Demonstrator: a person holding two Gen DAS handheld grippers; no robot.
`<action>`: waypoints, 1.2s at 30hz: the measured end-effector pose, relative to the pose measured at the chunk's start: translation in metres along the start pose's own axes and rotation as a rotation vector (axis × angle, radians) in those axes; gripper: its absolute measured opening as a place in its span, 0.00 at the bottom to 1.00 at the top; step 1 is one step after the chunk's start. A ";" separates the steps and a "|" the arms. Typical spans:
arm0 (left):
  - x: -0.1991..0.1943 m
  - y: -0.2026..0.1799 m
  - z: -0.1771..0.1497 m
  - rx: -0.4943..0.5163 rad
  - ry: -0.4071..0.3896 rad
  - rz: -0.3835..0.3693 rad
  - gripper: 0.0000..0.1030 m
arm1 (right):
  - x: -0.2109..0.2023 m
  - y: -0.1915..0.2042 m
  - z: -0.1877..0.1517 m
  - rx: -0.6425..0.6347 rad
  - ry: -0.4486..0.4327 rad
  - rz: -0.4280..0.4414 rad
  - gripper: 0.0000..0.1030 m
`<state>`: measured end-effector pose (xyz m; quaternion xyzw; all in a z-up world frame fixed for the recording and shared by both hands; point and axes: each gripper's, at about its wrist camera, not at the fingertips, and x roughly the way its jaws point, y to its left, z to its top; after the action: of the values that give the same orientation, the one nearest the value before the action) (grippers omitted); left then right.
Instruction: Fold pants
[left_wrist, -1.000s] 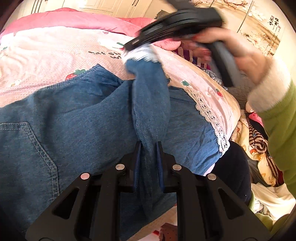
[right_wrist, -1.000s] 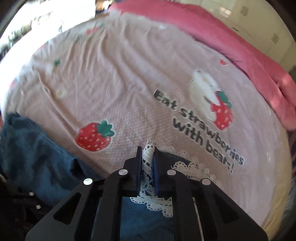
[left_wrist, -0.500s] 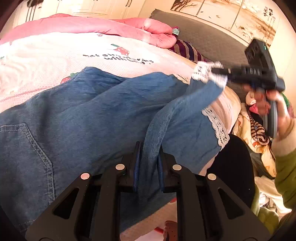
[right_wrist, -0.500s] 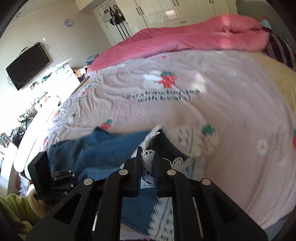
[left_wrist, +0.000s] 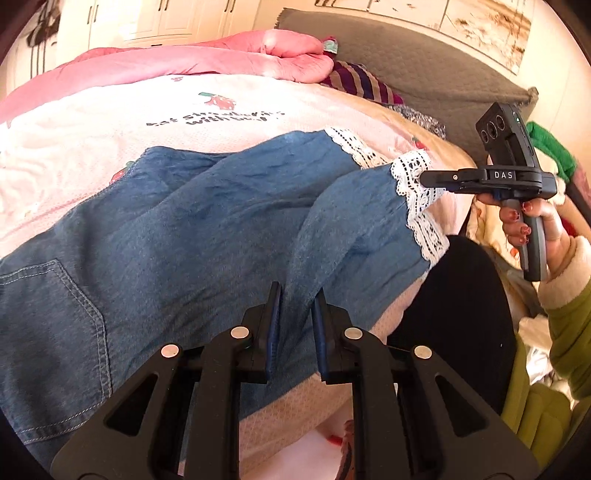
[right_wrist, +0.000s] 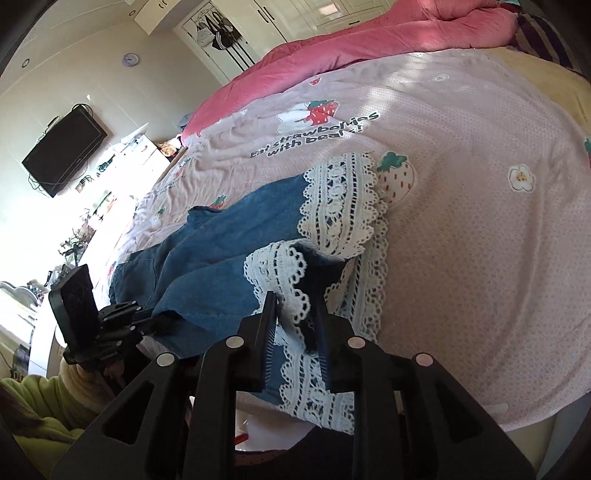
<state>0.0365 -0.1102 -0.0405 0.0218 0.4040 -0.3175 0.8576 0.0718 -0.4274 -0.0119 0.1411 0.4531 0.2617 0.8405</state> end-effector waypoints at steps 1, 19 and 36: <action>-0.001 -0.001 0.000 0.007 0.001 0.005 0.09 | -0.001 0.001 -0.002 -0.013 0.003 -0.012 0.13; -0.001 -0.006 -0.015 0.105 0.065 0.062 0.09 | -0.008 -0.007 -0.044 -0.009 0.078 -0.006 0.11; 0.002 -0.014 -0.030 0.220 0.137 0.062 0.03 | -0.003 -0.015 -0.051 -0.008 0.175 -0.107 0.10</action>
<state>0.0091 -0.1131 -0.0591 0.1499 0.4235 -0.3311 0.8298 0.0325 -0.4412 -0.0453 0.0898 0.5304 0.2296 0.8111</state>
